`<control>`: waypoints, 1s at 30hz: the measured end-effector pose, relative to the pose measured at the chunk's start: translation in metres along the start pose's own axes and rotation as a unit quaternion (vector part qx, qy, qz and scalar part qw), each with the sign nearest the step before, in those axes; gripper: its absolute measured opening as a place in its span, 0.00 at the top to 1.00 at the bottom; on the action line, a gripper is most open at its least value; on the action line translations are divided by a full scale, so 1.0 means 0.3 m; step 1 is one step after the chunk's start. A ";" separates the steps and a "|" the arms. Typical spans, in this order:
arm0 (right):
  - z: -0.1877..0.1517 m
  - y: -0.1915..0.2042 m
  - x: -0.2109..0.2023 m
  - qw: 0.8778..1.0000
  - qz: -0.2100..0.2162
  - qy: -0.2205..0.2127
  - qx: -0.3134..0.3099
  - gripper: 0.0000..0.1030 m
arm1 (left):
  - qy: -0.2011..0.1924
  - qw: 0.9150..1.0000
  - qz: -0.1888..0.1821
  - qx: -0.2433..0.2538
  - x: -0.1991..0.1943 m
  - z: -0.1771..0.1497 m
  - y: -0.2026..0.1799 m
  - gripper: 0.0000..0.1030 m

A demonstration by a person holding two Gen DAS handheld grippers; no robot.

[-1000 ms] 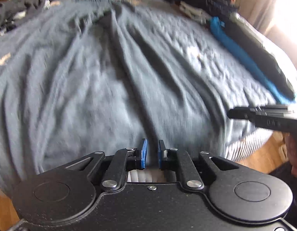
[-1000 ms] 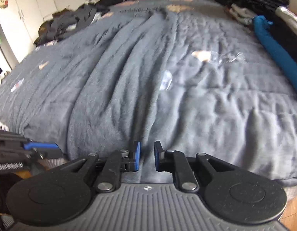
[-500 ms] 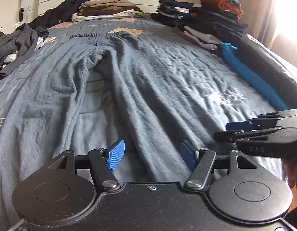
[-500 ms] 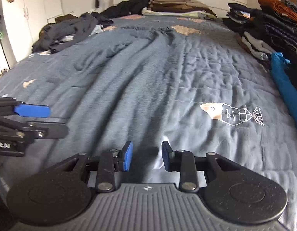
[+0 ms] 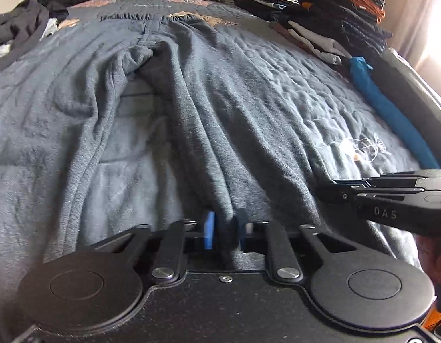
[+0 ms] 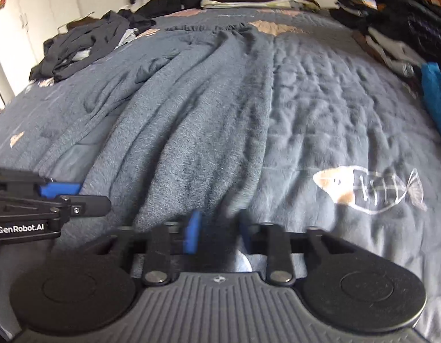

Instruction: Fold clothes

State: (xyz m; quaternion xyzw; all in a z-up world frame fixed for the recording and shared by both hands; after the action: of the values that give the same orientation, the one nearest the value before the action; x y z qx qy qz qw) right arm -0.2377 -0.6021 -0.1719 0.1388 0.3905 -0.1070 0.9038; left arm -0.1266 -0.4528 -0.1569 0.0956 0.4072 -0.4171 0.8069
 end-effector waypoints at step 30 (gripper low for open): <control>0.195 -0.078 0.105 0.998 -0.047 -0.035 -0.017 0.62 | -0.007 0.999 0.034 0.011 0.133 0.171 0.089 0.62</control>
State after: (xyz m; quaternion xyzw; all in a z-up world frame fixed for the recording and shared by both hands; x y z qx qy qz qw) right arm -0.1840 -0.6463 -0.1607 0.1008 0.3660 -0.1475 0.9133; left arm -0.0641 -0.4850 -0.1577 0.1154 0.3929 -0.3948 0.8225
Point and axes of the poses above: each gripper's, at about its wrist camera, not at the fingertips, and x roughly the way its jaws point, y to its left, z to its top, the point moved 5 cm from there along x, roughly the way its jaws point, and after that the axes turned 3 degrees about z, right-handed, at the moved point
